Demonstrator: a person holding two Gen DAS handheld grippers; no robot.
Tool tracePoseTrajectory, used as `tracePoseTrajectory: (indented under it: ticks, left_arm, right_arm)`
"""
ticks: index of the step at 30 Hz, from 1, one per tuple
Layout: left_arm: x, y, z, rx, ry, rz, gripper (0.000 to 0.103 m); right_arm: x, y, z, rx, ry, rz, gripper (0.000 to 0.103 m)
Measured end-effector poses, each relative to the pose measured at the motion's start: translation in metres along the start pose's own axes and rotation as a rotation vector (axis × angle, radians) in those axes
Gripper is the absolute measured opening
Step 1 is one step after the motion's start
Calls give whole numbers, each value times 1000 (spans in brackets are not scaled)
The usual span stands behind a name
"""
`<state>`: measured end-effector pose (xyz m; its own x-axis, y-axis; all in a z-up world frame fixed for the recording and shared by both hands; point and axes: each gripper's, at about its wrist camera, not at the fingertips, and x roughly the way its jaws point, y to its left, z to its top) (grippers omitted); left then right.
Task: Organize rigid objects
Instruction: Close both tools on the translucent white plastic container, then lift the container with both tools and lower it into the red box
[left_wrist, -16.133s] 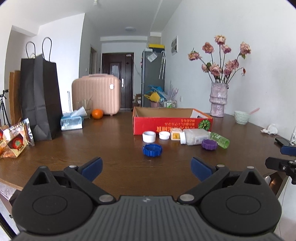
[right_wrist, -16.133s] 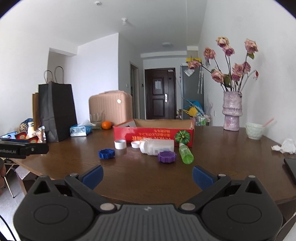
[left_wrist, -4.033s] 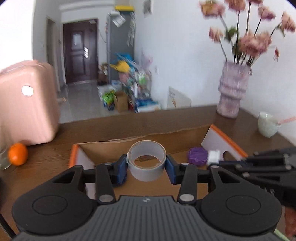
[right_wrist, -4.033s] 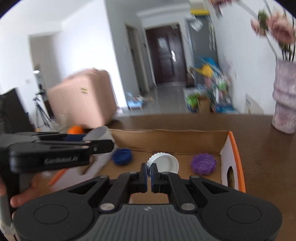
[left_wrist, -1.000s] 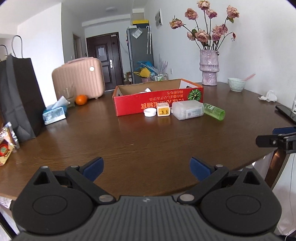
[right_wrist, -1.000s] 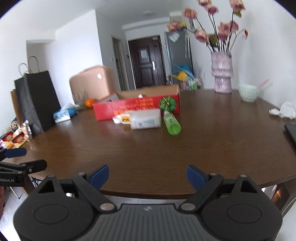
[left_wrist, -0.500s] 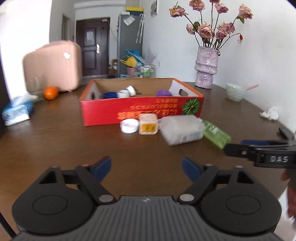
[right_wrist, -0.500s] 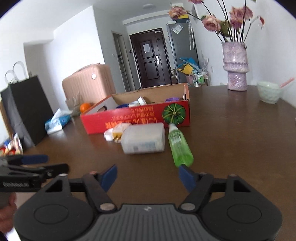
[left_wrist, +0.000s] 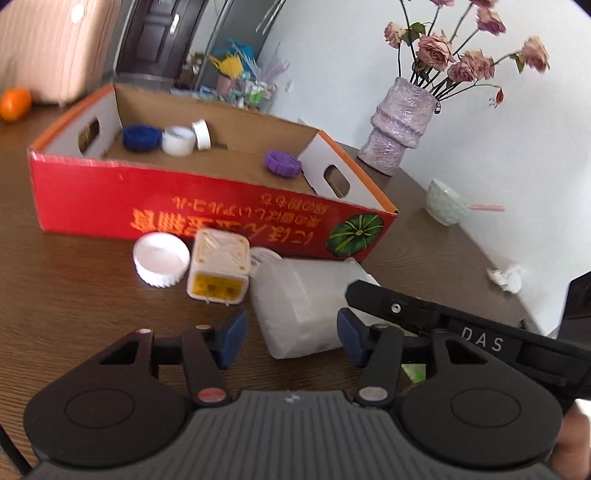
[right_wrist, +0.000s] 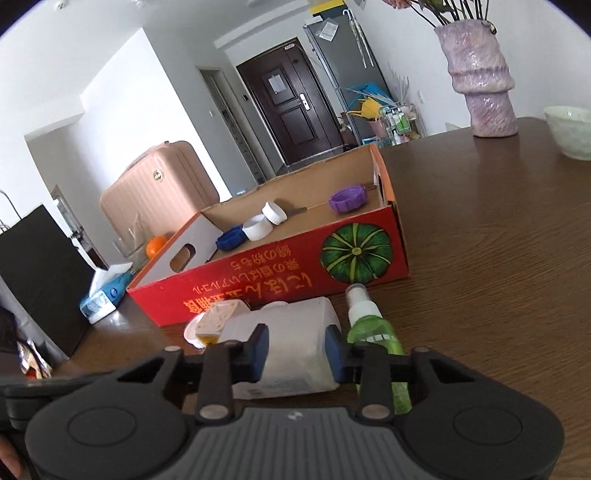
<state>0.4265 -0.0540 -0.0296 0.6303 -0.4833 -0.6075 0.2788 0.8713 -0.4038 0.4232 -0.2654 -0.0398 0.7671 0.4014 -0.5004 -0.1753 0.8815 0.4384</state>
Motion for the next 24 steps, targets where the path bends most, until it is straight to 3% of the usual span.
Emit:
tracePoseTrajectory:
  ticks: [3,8,24]
  left_arm:
    - [5,7,-1,-45,40,-65,46]
    - [-11,5,-5,-31,3,-45,35]
    - [-120,-11,-92,7,27,-50,36]
  right_arm:
    - [4,-1,-1,15,4,17,33]
    - [-3,8,-4,5,21,0,28]
    - [-102,56,-82,-32,66,40,27]
